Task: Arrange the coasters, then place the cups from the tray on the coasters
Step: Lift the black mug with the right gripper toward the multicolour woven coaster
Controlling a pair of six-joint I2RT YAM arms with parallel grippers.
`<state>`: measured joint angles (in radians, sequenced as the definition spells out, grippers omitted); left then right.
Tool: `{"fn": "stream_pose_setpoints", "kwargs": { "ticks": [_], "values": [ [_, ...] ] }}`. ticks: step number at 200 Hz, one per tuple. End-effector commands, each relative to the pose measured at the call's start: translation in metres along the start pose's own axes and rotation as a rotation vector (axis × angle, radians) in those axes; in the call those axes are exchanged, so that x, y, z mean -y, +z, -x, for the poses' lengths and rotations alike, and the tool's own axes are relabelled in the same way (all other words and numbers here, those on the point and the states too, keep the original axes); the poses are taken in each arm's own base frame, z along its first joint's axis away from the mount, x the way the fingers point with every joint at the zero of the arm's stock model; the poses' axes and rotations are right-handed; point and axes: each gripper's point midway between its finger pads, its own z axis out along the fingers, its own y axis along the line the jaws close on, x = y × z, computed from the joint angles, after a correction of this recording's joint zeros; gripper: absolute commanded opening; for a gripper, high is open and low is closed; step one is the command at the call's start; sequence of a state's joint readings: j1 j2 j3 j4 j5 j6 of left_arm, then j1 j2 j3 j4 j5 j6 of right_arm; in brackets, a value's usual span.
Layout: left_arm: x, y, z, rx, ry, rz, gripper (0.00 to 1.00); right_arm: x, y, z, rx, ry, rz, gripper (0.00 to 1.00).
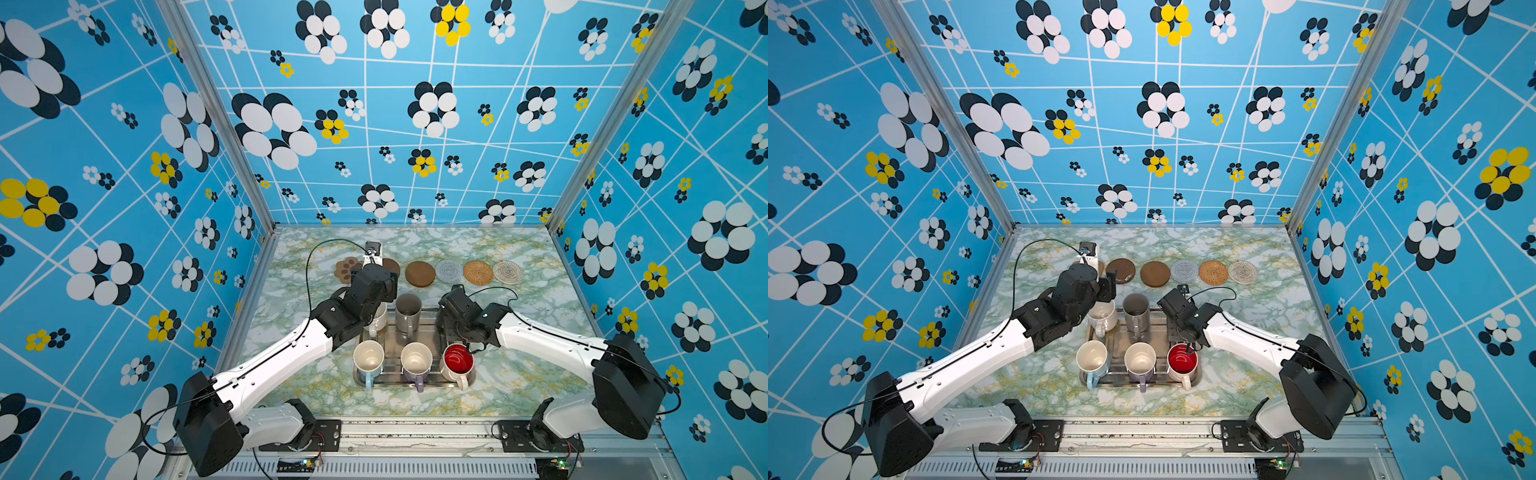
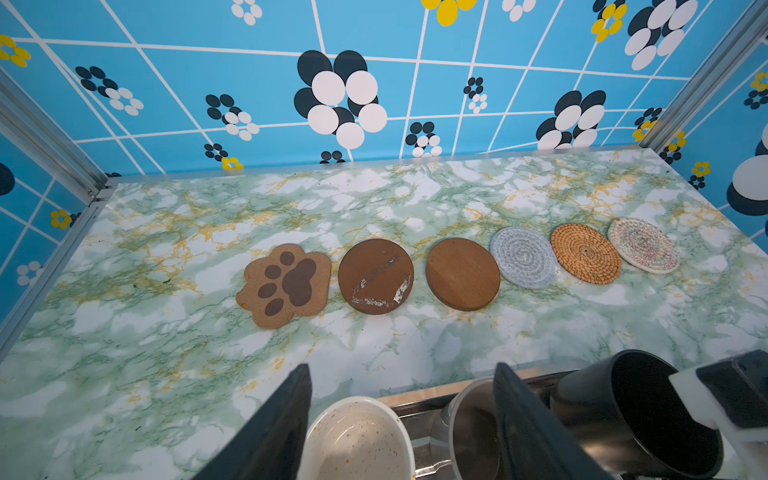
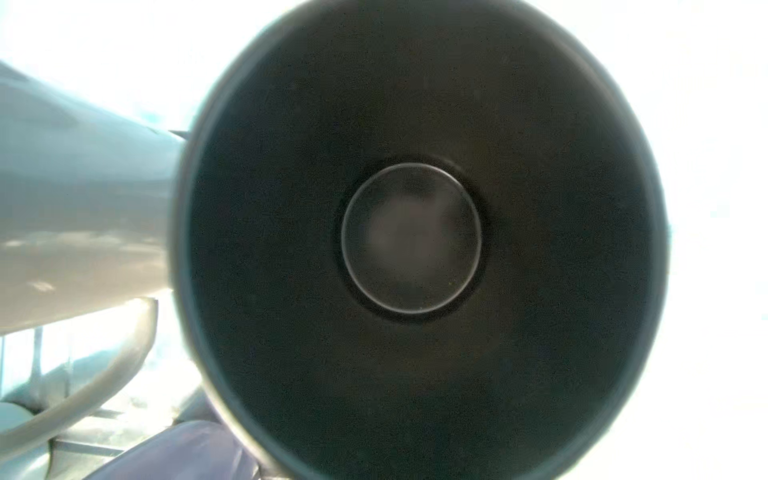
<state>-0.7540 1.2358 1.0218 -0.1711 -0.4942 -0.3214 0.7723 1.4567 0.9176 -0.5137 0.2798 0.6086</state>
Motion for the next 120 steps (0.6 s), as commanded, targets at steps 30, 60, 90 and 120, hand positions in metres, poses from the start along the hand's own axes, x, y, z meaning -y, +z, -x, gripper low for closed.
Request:
{"fn": "stream_pose_setpoints", "kwargs": {
  "ticks": [30, 60, 90, 120],
  "values": [
    [-0.001, 0.002, 0.001, 0.008, -0.012, -0.001, 0.70, -0.003, -0.017, 0.025, 0.106, -0.025, 0.009, 0.00],
    [-0.002, 0.002, 0.001, 0.006, -0.008, 0.004, 0.70, -0.004, -0.024, 0.036, 0.136, -0.035, 0.020, 0.00],
    [-0.004, 0.002, 0.000, 0.005, -0.007, 0.007, 0.70, 0.002, -0.031, 0.049, 0.152, -0.030, 0.019, 0.00],
    [-0.007, 0.000, 0.000, 0.007, -0.008, 0.014, 0.70, 0.009, -0.036, 0.062, 0.163, -0.012, 0.043, 0.00]
  ]
}}
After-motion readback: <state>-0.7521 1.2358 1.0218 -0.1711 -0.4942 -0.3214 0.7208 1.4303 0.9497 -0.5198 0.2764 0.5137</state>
